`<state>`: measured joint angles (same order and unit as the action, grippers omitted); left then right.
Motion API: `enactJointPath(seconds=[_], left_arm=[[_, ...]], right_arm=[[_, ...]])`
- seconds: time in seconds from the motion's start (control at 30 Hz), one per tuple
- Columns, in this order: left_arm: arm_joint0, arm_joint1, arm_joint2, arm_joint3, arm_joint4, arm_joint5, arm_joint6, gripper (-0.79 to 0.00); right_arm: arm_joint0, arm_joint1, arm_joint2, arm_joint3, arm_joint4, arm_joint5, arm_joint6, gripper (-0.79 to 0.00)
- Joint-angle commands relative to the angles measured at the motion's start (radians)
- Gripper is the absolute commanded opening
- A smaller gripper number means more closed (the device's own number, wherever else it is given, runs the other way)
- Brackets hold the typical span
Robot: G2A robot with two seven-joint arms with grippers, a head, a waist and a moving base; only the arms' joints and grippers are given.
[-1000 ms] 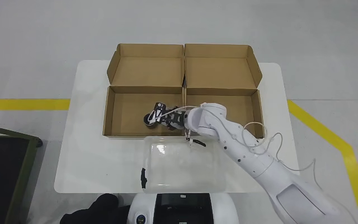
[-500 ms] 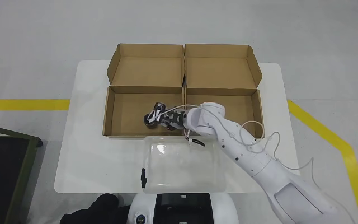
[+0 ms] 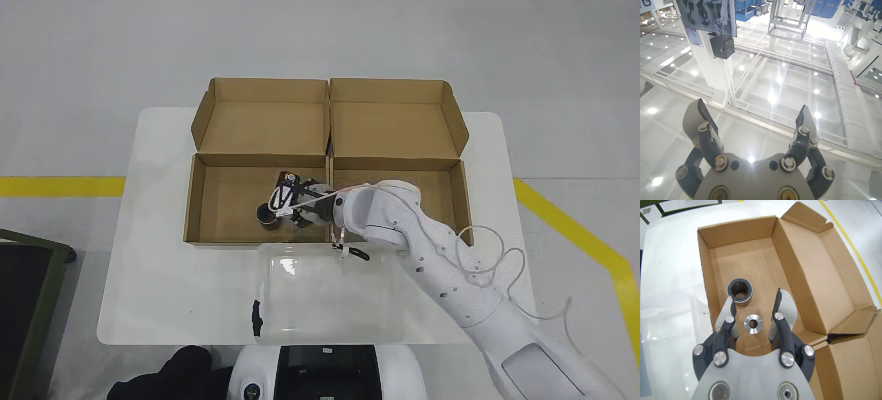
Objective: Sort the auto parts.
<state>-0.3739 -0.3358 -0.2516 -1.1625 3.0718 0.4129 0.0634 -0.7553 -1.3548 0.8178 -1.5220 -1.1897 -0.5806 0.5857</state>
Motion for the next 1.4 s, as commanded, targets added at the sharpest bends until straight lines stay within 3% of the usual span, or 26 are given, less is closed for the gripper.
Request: enactJointPath(seconds=[0.0, 0.07, 0.13, 0.2, 0.23, 0.6, 1.0, 1.37], left_arm=[[0.0, 0.0, 0.0, 0.0, 0.0, 0.0, 0.0, 0.0], [0.0, 0.0, 0.0, 0.0, 0.0, 0.0, 0.0, 0.0], [0.0, 0.0, 0.0, 0.0, 0.0, 0.0, 0.0, 0.0], [0.0, 0.0, 0.0, 0.0, 0.0, 0.0, 0.0, 0.0], [0.0, 0.0, 0.0, 0.0, 0.0, 0.0, 0.0, 0.0], [0.0, 0.0, 0.0, 0.0, 0.0, 0.0, 0.0, 0.0], [0.0, 0.0, 0.0, 0.0, 0.0, 0.0, 0.0, 0.0], [0.0, 0.0, 0.0, 0.0, 0.0, 0.0, 0.0, 0.0]], right_arm=[[-0.027, 0.01, 0.033, -0.052, -0.002, -0.004, -0.005, -0.379], [-0.061, 0.021, 0.071, -0.103, -0.005, -0.01, -0.013, -0.305], [-0.099, 0.033, 0.109, -0.15, 0.0, -0.022, -0.03, -0.194], [-0.139, 0.044, 0.148, -0.184, 0.014, -0.038, -0.044, -0.025], [-0.159, 0.049, 0.167, -0.202, 0.024, -0.048, -0.051, 0.0], [-0.398, 0.104, 0.404, -0.376, -0.034, -0.119, -0.263, 0.0], [-0.666, 0.145, 0.66, -0.404, -0.149, -0.105, -0.551, 0.0], [-0.838, 0.171, 0.867, -0.424, -0.197, -0.096, -0.703, 0.0]])
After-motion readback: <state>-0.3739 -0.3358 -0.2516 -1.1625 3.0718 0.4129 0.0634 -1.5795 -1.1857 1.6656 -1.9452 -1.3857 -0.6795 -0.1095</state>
